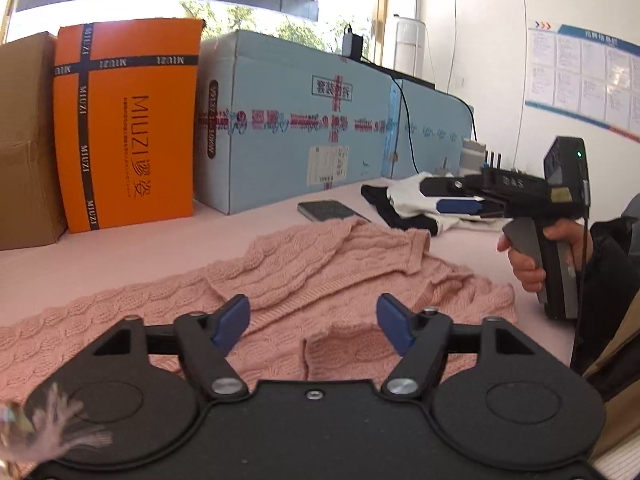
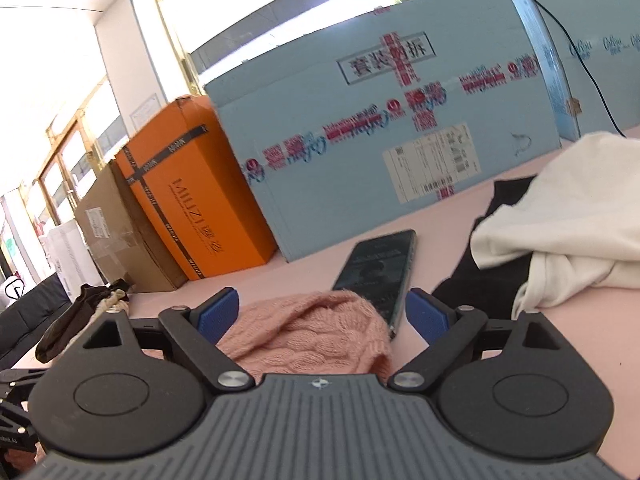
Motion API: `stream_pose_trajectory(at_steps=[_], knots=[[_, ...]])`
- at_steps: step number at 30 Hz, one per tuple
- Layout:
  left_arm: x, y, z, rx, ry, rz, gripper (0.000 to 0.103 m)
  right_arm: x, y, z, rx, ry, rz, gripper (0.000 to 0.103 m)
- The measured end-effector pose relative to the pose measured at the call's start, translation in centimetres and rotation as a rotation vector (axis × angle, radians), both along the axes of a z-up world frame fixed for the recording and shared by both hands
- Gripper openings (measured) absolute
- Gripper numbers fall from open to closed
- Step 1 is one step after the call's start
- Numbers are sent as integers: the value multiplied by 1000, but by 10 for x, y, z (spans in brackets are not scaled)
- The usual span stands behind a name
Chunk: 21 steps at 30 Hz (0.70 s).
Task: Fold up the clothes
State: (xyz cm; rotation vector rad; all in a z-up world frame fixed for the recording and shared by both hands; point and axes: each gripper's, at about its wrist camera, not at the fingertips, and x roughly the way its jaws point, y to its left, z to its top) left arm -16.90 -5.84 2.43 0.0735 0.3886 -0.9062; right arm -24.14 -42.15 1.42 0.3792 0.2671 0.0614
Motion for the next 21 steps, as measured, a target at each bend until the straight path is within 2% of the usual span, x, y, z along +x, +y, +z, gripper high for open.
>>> stream_pose_trajectory(at_steps=[1,3,5,7,11,14,16,19,21], knots=[[-1,3,2,-16,-11,15,92,-6,6,4,-26,-20,23,103],[-4,6,4,-13,-65,85,103,-17,19,9,-76,-53,92,103],[-11,9,3,-4,-139,154,103,-29,31,9,-100,-76,175,103],[-18,13,2,-5,-200,203,103,-37,42,8,-121,-69,201,103],[-23,33,2,-66,-236,241,103,-53,64,6,-217,-56,189,103],[-20,53,3,-94,-228,300,103,-70,77,5,-330,-65,259,103],[-14,71,4,-110,-159,363,103,-79,84,4,-397,-52,312,103],[-12,99,4,-149,-90,438,103,-83,90,-1,-483,52,372,103],[-17,114,3,-171,-93,461,103,-84,95,-6,-551,124,399,103]])
